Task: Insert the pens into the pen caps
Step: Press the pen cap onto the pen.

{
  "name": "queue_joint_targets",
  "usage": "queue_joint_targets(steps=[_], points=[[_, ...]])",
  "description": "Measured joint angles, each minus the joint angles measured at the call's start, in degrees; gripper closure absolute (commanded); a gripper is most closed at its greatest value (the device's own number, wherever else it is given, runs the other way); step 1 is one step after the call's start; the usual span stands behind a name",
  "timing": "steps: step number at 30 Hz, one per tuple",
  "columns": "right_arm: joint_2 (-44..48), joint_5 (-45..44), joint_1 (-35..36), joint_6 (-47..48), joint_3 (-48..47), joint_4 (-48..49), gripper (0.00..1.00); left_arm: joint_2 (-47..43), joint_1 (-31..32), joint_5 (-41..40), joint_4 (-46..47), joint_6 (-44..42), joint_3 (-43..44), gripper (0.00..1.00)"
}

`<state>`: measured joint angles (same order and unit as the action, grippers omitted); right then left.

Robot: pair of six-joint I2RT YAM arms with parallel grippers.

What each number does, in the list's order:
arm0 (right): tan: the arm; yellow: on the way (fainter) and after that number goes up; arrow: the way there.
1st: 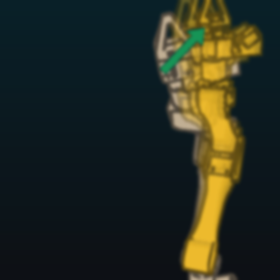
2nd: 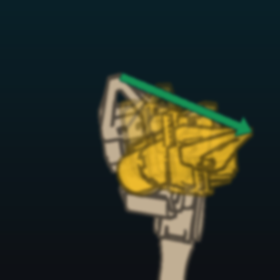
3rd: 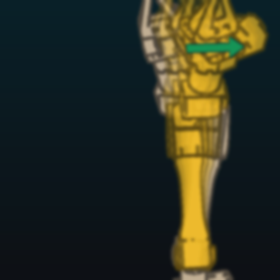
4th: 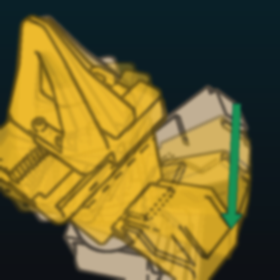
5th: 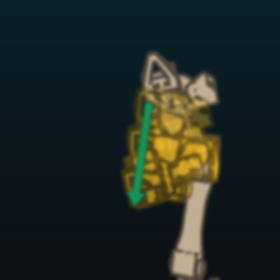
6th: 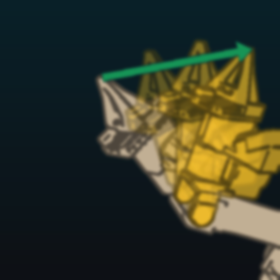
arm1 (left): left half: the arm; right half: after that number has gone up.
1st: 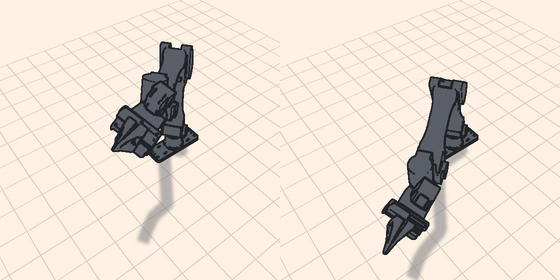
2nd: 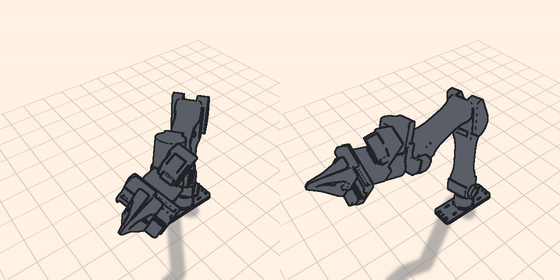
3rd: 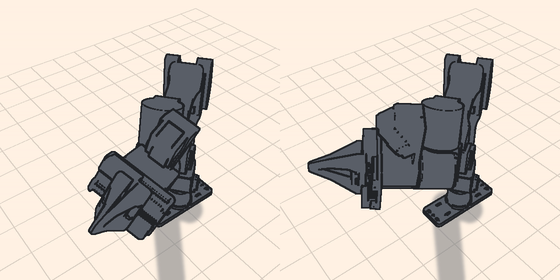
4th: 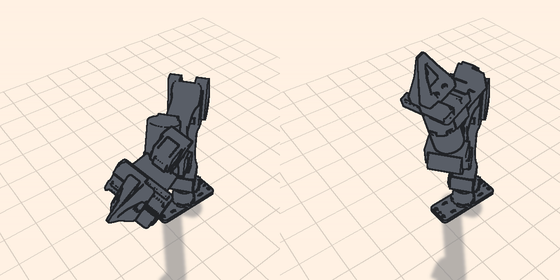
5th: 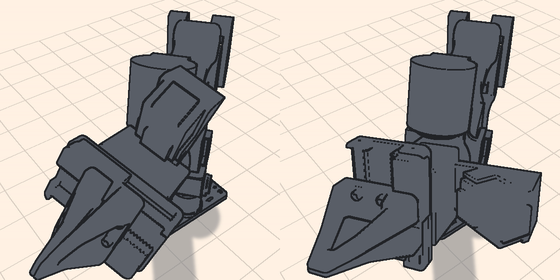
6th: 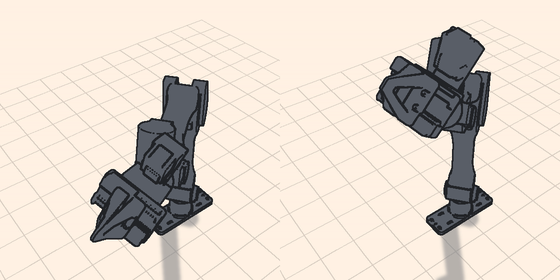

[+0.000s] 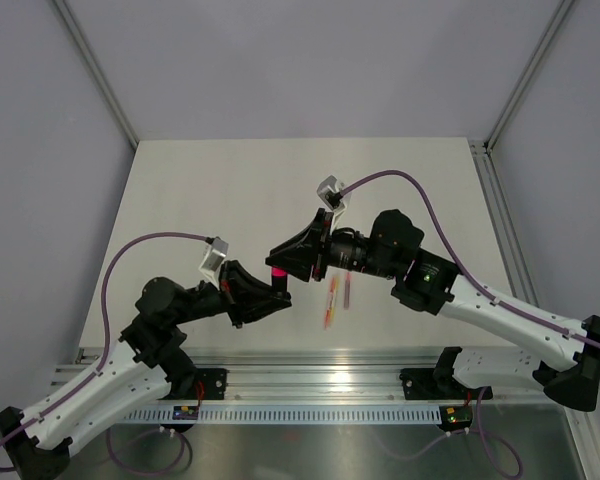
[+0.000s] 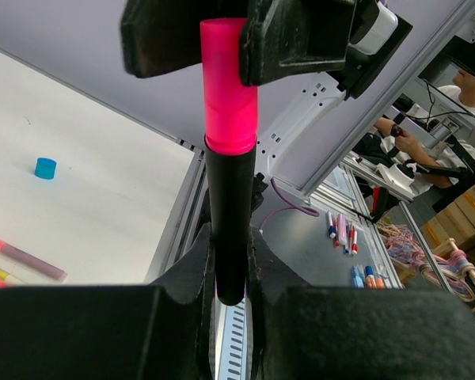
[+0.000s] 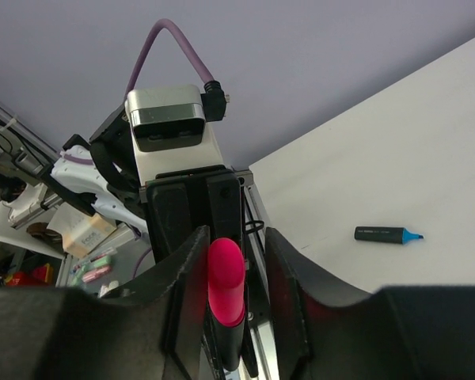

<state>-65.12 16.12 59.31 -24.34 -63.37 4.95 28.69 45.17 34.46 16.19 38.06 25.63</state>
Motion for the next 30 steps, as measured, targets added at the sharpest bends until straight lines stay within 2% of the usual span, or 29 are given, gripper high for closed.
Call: queue_joint_targets(steps=[4,10,24,30], points=[[0.00,0.42,0.00,-0.90,0.55,1.01,0.86,0.50,0.00,-0.37,-0.20,0.09,0.02,1.00],[0.00,0.72,-0.07,-1.62,1.16,1.46,1.00,0.68,0.00,-0.42,-0.66,0.11,0.02,1.00],[4.37,0.70,-0.61,-2.03,4.33,-3.32,1.00,3.76,0.85,2.47,-4.02,-1.20,1.66,1.00],[6.58,-7.45,4.17,-2.25,9.55,1.97,1.00,4.48,1.09,4.04,-7.43,-2.45,2.69,1.00]])
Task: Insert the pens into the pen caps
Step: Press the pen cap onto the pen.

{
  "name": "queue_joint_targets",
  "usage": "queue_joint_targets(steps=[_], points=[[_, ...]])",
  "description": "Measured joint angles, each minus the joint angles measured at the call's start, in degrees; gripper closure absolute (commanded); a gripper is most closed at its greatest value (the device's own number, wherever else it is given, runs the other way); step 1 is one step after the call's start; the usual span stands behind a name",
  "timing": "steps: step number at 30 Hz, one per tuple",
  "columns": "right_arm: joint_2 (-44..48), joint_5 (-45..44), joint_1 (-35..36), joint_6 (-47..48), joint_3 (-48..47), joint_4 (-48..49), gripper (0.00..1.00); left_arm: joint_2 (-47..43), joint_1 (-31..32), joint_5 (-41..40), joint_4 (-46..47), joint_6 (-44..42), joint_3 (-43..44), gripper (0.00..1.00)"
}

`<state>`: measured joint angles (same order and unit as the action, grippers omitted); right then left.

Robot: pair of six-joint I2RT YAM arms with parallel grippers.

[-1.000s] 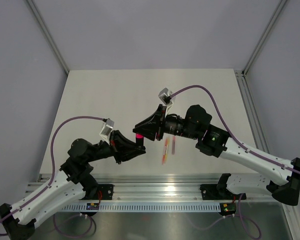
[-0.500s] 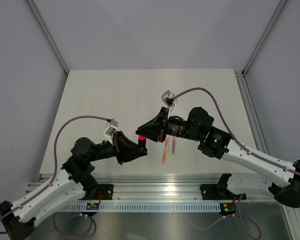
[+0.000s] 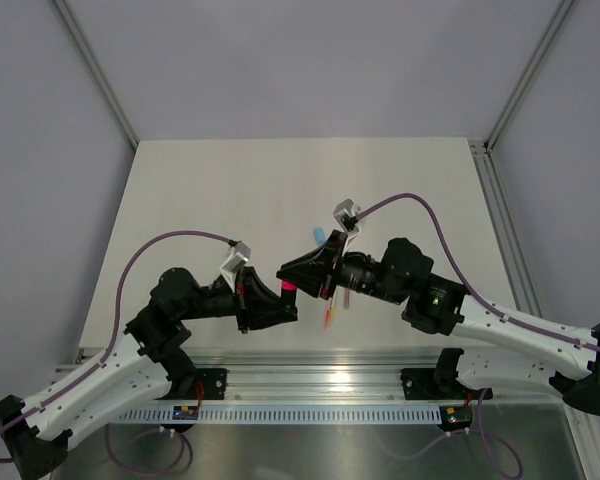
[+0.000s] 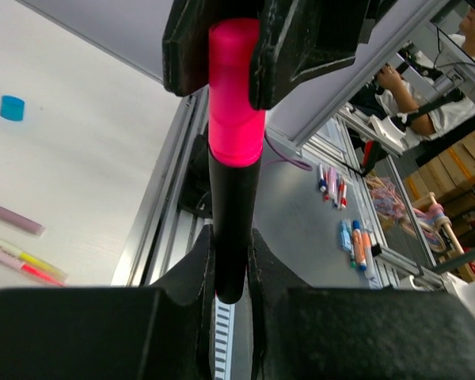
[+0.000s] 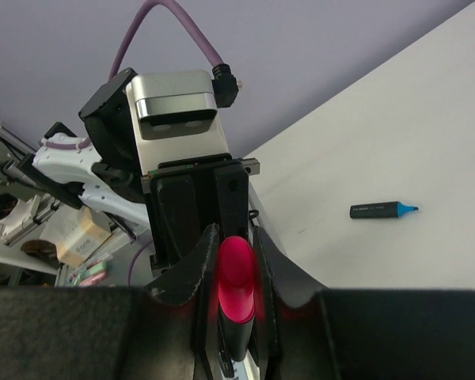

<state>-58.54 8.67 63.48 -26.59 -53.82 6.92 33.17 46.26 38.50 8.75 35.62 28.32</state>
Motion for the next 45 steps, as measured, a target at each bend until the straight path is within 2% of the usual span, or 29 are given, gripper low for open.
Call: queue_joint_targets(steps=[4,8,17,22,30,34,38,45], points=[[1.40,-6.29,4.04,0.63,5.75,9.51,1.00,1.31,0.26,2.78,-1.97,-0.22,1.75,1.00],[2.49,-8.13,5.01,0.87,9.75,17.75,1.00,2.60,0.28,4.50,-3.52,-0.24,4.48,1.00],[5.46,-6.82,5.57,-1.03,10.34,18.51,1.00,2.73,0.44,5.84,-15.13,-4.57,12.52,1.00],[5.35,-6.88,6.38,-3.56,11.50,18.49,1.00,3.56,0.59,6.88,-19.17,-5.81,13.49,1.00],[-1.51,-12.63,9.81,-7.26,15.89,34.32,1.00,5.92,0.98,9.33,-20.15,-5.64,13.99,1.00],[-3.32,-14.36,10.49,-9.18,19.41,39.93,1.00,7.76,1.57,9.44,-25.09,-6.29,15.21,1.00],[-0.96,-16.90,11.58,-11.10,22.62,41.13,1.00,8.22,1.68,9.51,-29.86,-7.28,16.72,1.00],[10.16,-21.57,13.90,-13.09,27.54,35.85,1.00,7.28,1.66,9.53,-29.77,-6.80,17.86,1.00]])
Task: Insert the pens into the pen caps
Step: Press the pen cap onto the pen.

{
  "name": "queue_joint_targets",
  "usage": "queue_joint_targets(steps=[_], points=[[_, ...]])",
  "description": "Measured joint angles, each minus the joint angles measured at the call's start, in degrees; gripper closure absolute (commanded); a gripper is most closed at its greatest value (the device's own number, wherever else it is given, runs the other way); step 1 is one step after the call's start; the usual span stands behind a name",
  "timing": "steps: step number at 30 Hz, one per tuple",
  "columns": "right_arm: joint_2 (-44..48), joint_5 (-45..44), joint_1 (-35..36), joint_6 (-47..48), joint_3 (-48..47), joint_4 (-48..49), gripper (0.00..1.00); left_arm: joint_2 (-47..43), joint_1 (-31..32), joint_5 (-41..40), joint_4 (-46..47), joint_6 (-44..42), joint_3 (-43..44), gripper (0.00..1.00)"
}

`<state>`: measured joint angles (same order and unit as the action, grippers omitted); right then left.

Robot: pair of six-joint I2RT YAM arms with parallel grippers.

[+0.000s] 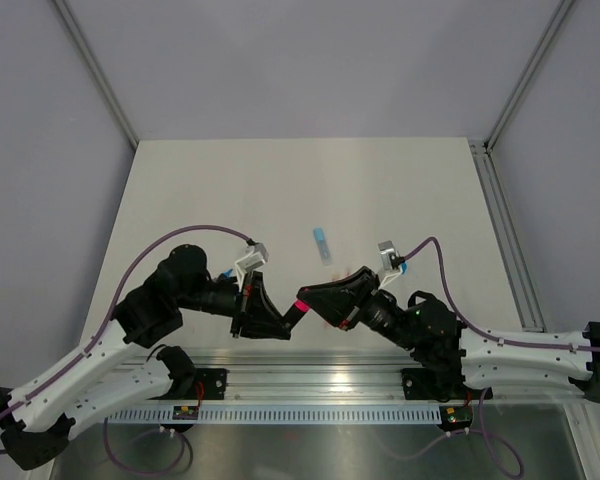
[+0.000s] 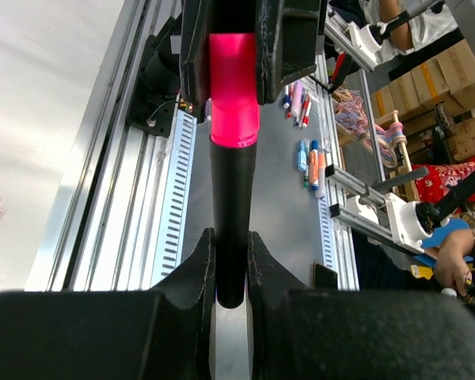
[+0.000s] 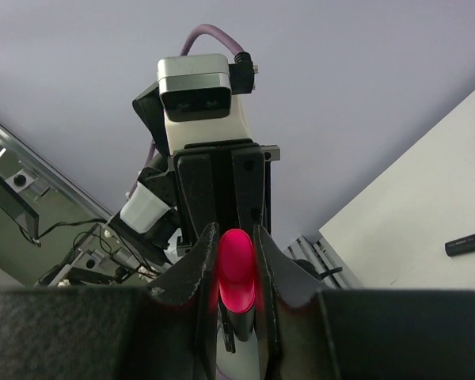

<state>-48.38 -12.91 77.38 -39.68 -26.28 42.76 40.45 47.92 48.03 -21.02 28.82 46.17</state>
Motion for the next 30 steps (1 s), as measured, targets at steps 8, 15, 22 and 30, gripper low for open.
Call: queue_joint_targets(steps=[8,15,22,30], points=[[-5.64,-4.33,1.03,-0.72,-2.49,4.79,1.00,0.15,-0.66,0.48,5.07,5.51,-0.94,1.00],[-7.69,-8.22,2.64,-2.21,-1.29,7.93,1.00,0.55,-2.51,3.28,4.96,6.84,-1.60,1.00],[-7.28,-12.28,5.55,-4.00,-0.22,9.09,1.00,0.66,-3.76,7.08,5.01,8.68,-1.77,1.00],[-4.11,-19.61,7.06,-3.15,-5.49,-5.75,0.91,0.76,-4.09,7.58,17.99,12.87,-8.59,1.00]])
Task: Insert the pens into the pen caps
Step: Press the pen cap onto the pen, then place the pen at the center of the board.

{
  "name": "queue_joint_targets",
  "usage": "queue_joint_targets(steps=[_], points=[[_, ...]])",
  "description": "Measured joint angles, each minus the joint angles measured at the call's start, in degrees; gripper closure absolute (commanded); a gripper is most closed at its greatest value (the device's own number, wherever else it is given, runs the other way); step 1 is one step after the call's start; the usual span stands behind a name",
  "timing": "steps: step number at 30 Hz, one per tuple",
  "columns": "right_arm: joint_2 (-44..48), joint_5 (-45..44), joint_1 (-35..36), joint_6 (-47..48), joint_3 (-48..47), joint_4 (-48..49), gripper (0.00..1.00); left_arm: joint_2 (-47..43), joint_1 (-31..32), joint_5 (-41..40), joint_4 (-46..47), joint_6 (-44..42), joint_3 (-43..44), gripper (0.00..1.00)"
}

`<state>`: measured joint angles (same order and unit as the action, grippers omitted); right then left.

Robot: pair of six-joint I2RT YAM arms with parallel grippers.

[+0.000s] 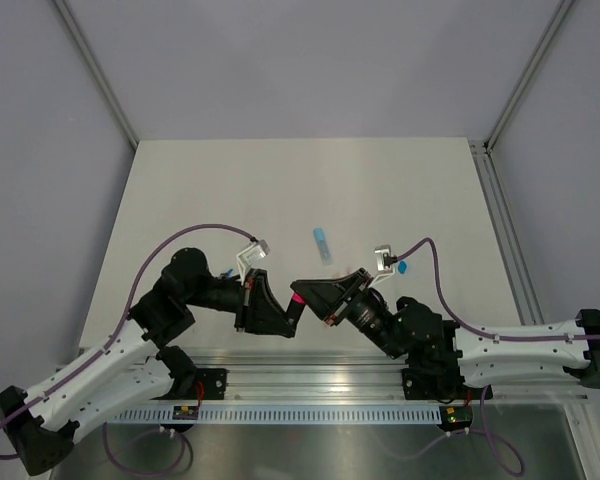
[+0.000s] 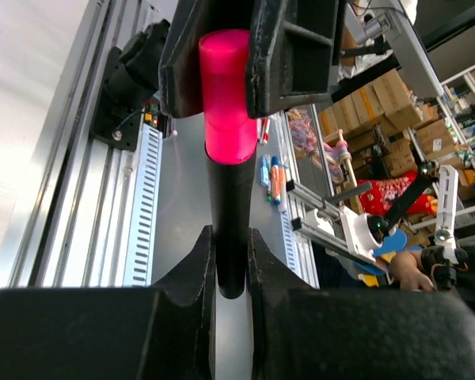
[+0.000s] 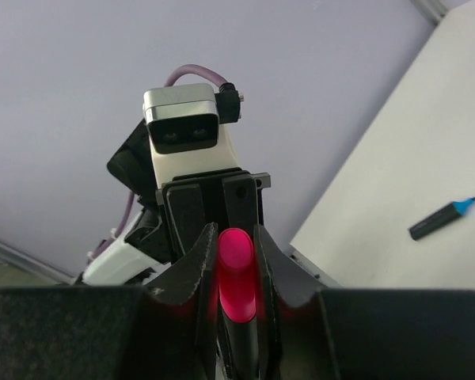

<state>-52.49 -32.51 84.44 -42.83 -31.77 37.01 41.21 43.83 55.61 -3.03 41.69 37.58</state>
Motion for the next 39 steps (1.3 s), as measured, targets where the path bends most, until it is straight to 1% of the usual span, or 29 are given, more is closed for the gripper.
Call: queue_joint_targets(steps=[1,2,7,10,12,15,18,21,22,24,28,29,30,31,32,33,34,36,37,38,39], points=[[0.17,-0.94,0.07,0.20,-0.87,-2.64,0.76,-0.33,-0.02,-0.52,2.36,0.63,-1.64,1.00],[0.24,-1.66,0.09,0.42,-1.49,-4.94,0.73,-0.59,-0.02,-0.96,4.50,1.38,-3.15,1.00],[0.09,-2.91,-0.70,1.31,-5.16,-16.20,0.71,-2.91,-0.02,-4.68,14.99,4.04,-11.67,1.00],[-0.83,0.09,-3.30,1.44,-6.69,-21.31,0.61,-4.61,-0.13,-9.68,19.26,5.20,-15.47,1.00],[-1.55,4.37,-5.07,1.36,-6.93,-24.33,0.54,-5.40,-0.87,-14.34,21.44,5.64,-16.65,1.00],[-2.67,9.86,-7.98,1.14,-7.06,-26.47,0.53,-5.97,-1.40,-18.60,23.65,6.32,-18.05,1.00],[-3.50,12.85,-9.97,1.22,-7.19,-27.04,0.60,-5.90,-1.40,-20.74,25.59,6.93,-19.96,1.00],[-4.81,15.15,-11.30,1.31,-7.21,-27.08,0.57,-5.77,-1.40,-21.66,27.10,7.74,-21.92,1.00],[-5.40,16.20,-12.02,1.33,-7.21,-27.08,0.54,-5.75,-1.40,-21.88,27.32,7.89,-22.29,1.00],[-6.67,18.60,-13.90,1.42,-7.21,-26.67,0.53,-5.75,-1.42,-22.40,27.58,8.00,-23.04,1.00],[-8.90,25.86,-18.27,1.33,-7.21,-24.13,0.66,-5.99,-1.73,-24.48,27.21,8.15,-23.69,1.00],[-9.40,27.85,-19.15,1.46,-7.21,-23.12,0.80,-6.16,-1.77,-24.92,27.08,8.15,-23.82,1.00],[-9.90,29.59,-19.96,1.92,-7.21,-22.32,0.88,-6.36,-1.79,-25.20,26.91,8.17,-23.91,1.00],[-10.32,31.41,-20.92,2.14,-7.19,-21.75,0.93,-6.73,-1.88,-25.55,26.64,8.35,-23.91,1.00],[-10.82,33.29,-21.84,2.43,-7.19,-20.90,0.99,-7.06,-2.10,-25.90,26.49,8.50,-23.93,0.97],[-11.30,34.73,-22.60,2.89,-7.19,-20.11,1.00,-7.30,-2.29,-26.14,26.29,8.70,-23.96,0.92],[-11.89,36.37,-23.39,3.15,-7.19,-19.39,1.00,-7.69,-2.45,-26.45,25.77,8.90,-23.96,0.78],[-13.20,38.77,-24.72,3.02,-7.19,-17.68,1.00,-8.44,-2.60,-27.54,24.81,8.46,-24.00,0.55],[-14.25,39.80,-25.33,2.93,-7.23,-16.59,1.00,-8.70,-2.47,-27.80,24.06,7.72,-24.00,0.46],[-15.50,40.35,-26.01,2.89,-7.23,-15.69,1.00,-9.09,-2.27,-27.87,23.02,7.21,-24.00,0.28],[-16.76,41.03,-26.93,2.80,-7.26,-15.32,1.00,-9.79,-2.03,-28.09,21.51,6.43,-23.98,0.22]])
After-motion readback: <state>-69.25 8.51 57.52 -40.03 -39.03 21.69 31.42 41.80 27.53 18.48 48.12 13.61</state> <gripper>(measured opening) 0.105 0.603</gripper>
